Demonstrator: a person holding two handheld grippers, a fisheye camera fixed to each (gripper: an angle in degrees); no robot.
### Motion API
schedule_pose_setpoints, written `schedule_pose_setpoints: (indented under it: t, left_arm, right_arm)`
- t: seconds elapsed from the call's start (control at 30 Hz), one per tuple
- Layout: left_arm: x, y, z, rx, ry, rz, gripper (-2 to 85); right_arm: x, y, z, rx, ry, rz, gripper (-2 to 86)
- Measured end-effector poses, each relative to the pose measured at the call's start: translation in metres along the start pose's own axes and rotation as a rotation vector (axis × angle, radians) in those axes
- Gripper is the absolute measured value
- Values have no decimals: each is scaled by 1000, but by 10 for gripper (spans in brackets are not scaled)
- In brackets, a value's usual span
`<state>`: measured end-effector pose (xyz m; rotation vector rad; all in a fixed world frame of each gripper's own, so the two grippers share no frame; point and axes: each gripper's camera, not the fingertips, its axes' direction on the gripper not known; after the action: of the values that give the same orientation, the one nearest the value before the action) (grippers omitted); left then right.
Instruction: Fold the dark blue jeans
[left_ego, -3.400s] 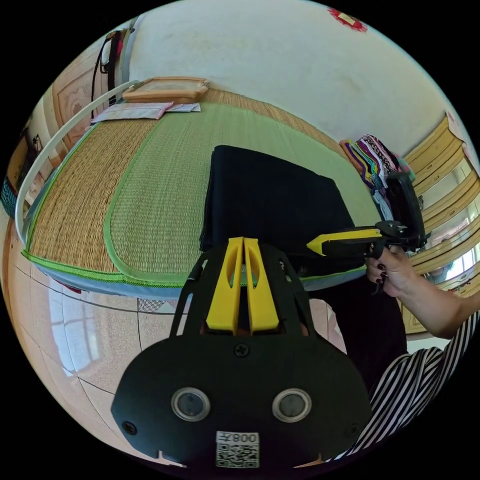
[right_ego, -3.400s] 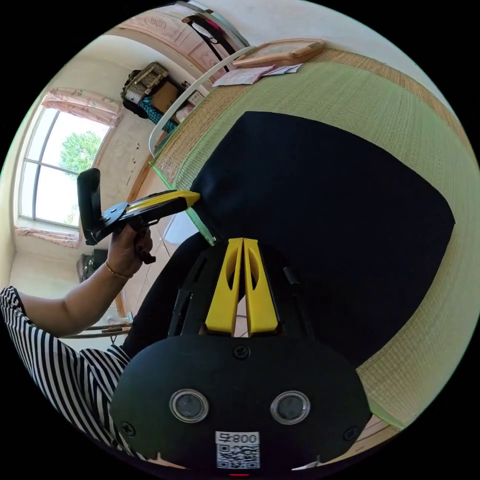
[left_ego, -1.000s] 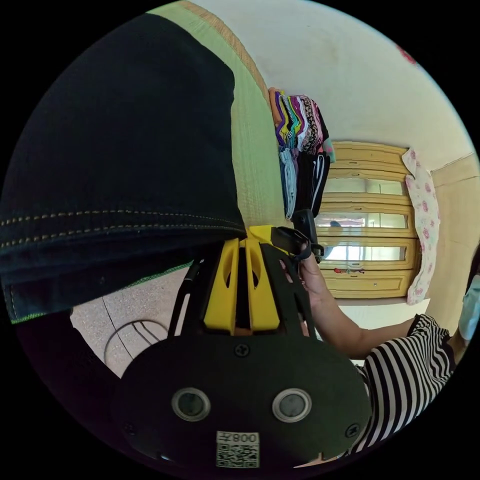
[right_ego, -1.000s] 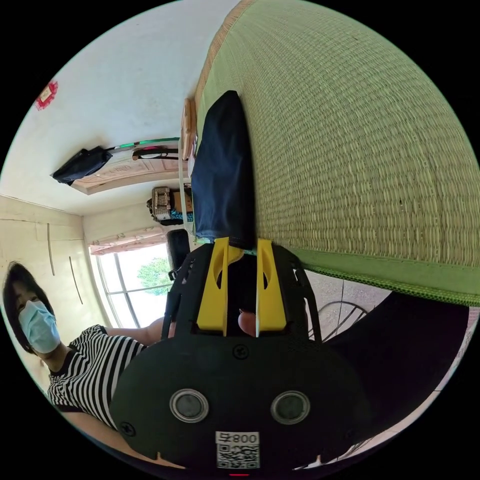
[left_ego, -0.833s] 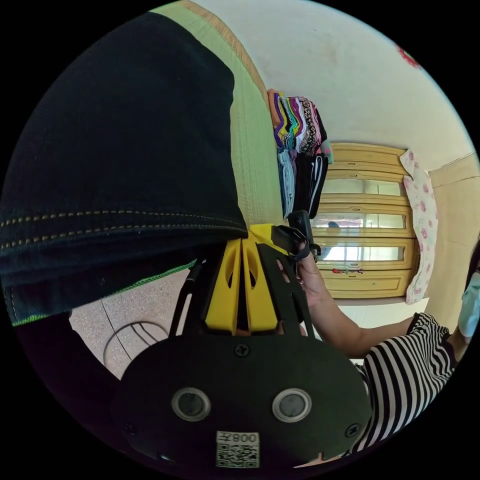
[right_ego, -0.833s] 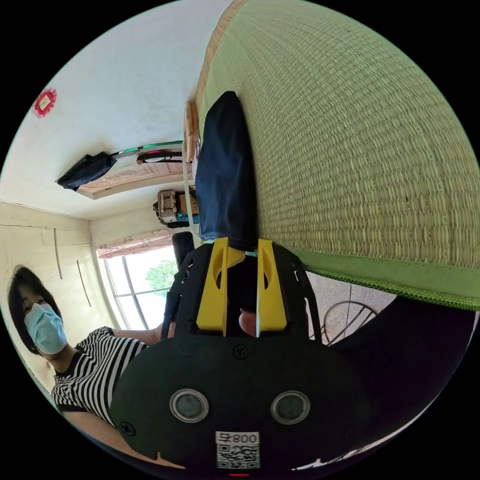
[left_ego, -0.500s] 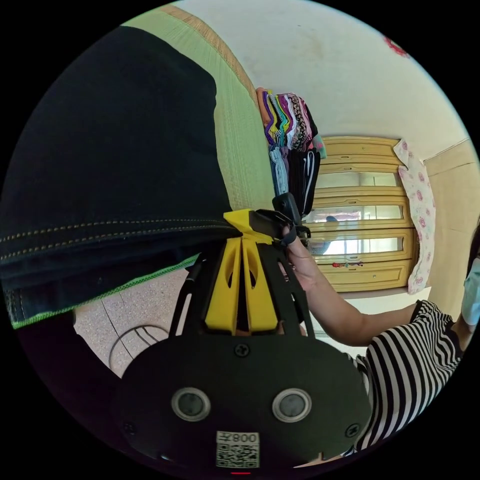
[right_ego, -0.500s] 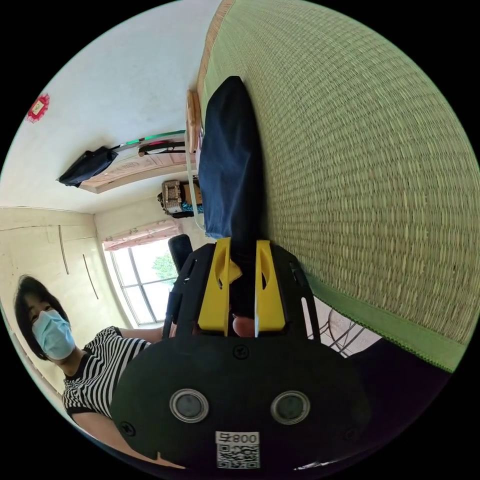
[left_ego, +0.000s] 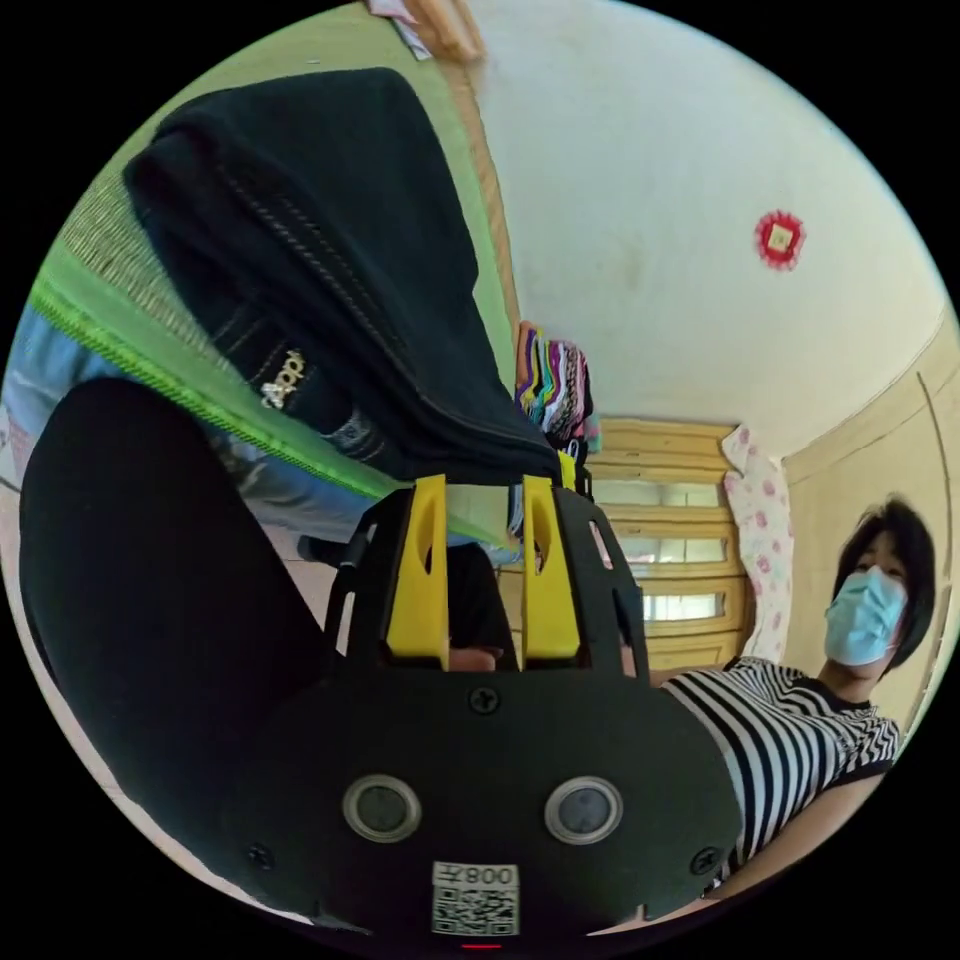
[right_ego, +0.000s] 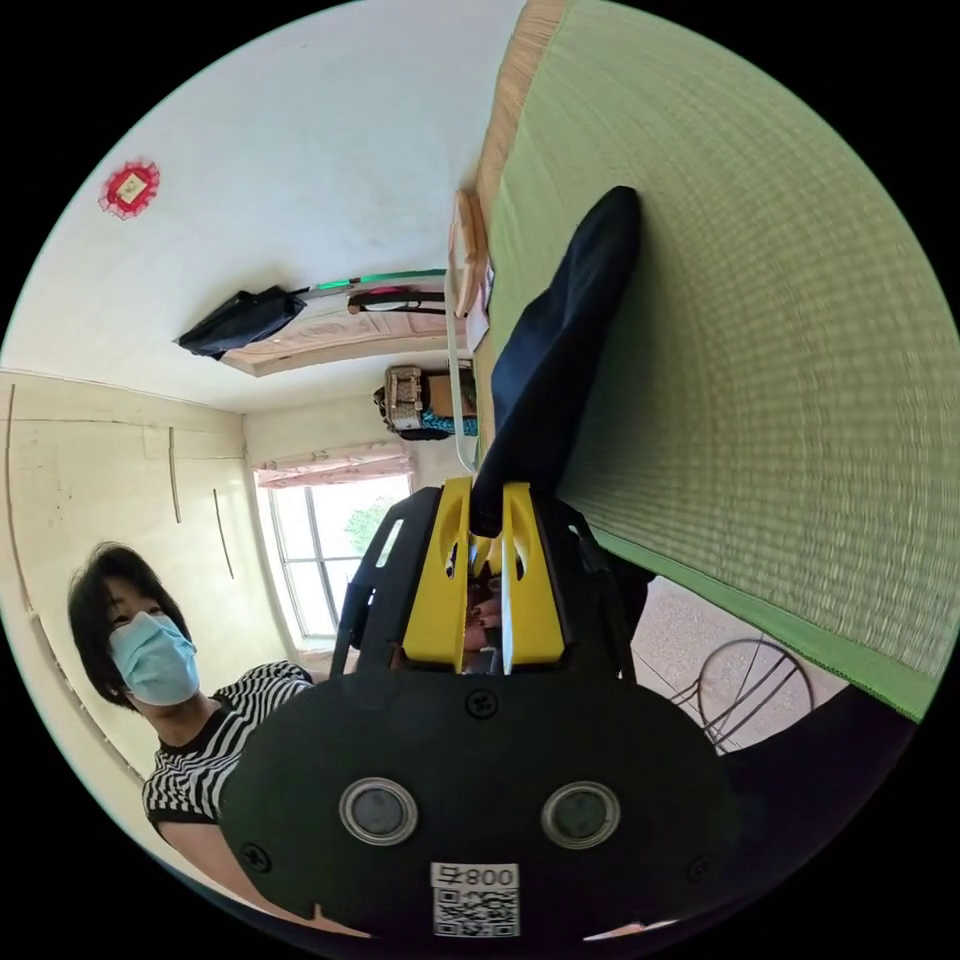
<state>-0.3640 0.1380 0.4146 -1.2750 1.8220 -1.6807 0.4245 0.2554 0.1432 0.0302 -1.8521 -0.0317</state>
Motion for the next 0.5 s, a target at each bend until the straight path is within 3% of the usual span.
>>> schedule_pose_setpoints:
  t: [0.27,0.5]
  left_arm:
    - [-4,1,-14,122,250,-115,137]
    - [11,2,-10,116,225,-200,163]
  right_arm:
    - [-68,-17,8,-8,46,-61,52]
    - [-107,-17,7,2,37,-89,51]
